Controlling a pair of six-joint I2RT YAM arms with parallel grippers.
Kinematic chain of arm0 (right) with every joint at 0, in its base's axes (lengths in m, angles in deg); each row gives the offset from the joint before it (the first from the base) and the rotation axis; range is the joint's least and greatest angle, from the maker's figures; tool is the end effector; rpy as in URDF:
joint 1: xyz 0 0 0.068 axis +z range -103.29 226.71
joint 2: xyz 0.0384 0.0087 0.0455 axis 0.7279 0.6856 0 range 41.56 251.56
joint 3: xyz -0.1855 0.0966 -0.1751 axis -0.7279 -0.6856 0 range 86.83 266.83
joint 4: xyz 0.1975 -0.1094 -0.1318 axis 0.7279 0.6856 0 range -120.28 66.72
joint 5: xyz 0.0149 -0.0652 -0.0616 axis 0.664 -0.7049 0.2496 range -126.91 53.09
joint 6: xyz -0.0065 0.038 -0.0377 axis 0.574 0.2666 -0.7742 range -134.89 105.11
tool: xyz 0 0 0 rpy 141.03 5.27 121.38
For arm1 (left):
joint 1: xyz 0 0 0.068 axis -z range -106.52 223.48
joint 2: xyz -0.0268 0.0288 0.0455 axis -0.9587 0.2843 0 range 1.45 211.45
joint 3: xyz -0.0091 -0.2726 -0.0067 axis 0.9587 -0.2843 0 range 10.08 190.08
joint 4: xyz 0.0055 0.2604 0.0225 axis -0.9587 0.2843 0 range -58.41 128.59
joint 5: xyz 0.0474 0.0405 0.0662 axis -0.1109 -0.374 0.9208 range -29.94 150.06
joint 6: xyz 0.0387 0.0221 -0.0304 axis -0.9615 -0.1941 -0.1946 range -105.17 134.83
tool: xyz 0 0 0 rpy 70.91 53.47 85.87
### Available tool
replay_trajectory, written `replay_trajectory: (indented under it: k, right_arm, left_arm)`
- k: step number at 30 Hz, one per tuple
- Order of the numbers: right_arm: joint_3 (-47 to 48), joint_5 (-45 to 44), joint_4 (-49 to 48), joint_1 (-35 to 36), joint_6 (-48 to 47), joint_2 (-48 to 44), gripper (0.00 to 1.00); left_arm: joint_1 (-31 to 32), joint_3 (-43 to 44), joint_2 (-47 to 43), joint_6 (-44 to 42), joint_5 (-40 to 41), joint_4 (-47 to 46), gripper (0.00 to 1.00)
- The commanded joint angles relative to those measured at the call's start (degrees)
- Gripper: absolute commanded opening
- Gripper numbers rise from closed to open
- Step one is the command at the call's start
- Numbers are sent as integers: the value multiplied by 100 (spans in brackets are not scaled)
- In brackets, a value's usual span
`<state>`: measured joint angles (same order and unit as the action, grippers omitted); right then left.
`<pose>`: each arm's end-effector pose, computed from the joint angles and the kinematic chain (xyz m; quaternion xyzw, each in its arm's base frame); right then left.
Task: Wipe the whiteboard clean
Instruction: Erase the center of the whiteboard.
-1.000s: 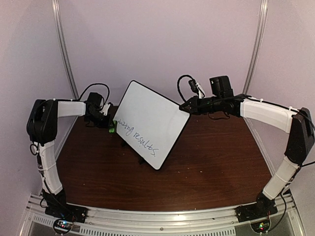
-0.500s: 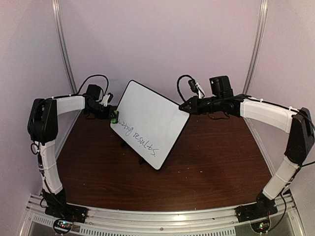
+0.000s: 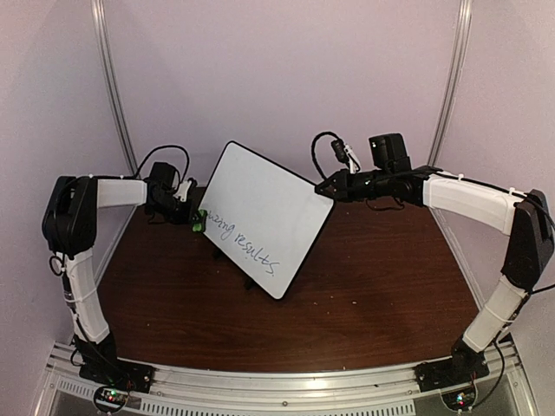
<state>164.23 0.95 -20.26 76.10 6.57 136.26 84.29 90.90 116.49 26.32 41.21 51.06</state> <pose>0.3240 0.2075 0.3141 -0.2242 0.7943 0.4615 0.3254 0.4220 -0.0923 0.1777 0.0455 0.9377 -0.2122 0.2715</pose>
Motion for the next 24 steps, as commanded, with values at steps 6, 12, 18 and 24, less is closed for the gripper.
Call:
replay_trajectory:
  k: [6,12,18,24]
  right_arm:
    - [-69,741,100,260,-456,102,0]
    - [-60,729,148,258,-493,67,0]
    - [-93,691,154,258,-510,32,0]
    - [-85,695,136,257,-491,62,0]
  left_arm:
    - [44,391,250,-837,1364,864,3]
    - [42,850,375,-934,1397,807,3]
    - [56,1358,455,-953,999,911,3]
    - [150,837,406,-864,1369,955,3]
